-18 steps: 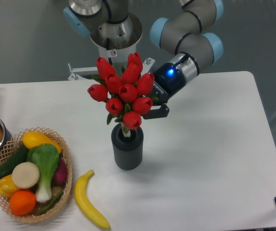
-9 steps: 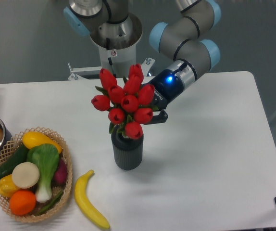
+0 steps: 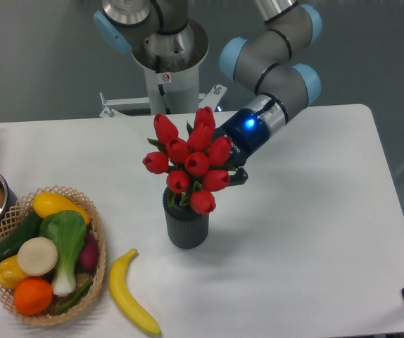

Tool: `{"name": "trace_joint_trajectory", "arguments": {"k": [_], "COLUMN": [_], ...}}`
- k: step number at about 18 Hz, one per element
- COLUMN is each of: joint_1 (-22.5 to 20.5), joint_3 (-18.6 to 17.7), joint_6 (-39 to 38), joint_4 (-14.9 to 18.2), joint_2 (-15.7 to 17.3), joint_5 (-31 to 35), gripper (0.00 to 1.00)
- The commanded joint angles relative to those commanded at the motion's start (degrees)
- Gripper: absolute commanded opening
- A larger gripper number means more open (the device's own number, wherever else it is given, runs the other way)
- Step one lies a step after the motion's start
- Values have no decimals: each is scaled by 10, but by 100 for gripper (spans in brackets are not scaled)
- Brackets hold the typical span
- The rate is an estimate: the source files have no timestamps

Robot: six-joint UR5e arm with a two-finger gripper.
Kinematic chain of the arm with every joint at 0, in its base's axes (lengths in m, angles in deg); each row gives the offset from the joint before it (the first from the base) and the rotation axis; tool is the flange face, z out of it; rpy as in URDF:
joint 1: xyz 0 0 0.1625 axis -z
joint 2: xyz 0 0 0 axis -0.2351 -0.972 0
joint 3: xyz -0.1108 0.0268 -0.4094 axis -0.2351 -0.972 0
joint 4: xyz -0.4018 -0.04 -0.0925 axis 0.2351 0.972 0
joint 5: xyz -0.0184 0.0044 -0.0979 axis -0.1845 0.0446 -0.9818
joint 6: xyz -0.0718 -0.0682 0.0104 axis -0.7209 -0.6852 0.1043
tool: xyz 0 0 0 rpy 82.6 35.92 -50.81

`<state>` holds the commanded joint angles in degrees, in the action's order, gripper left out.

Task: Insert the flowers into the vase
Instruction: 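Lower the tulip stems down into the black vase opening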

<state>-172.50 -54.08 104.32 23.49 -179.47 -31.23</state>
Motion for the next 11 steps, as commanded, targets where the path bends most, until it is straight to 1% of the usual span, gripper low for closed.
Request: {"name": "trace_joint_trajectory", "arguments": {"k": [6,9,11], "joint_1": [-2,-2,-2], "joint_3": [4,3,6], "joint_6": [4,43,51], "joint_4": [0,0,0], "joint_2": [-23,-40,-49], "joint_5": [1,1,1], "gripper": [21,22,22]}}
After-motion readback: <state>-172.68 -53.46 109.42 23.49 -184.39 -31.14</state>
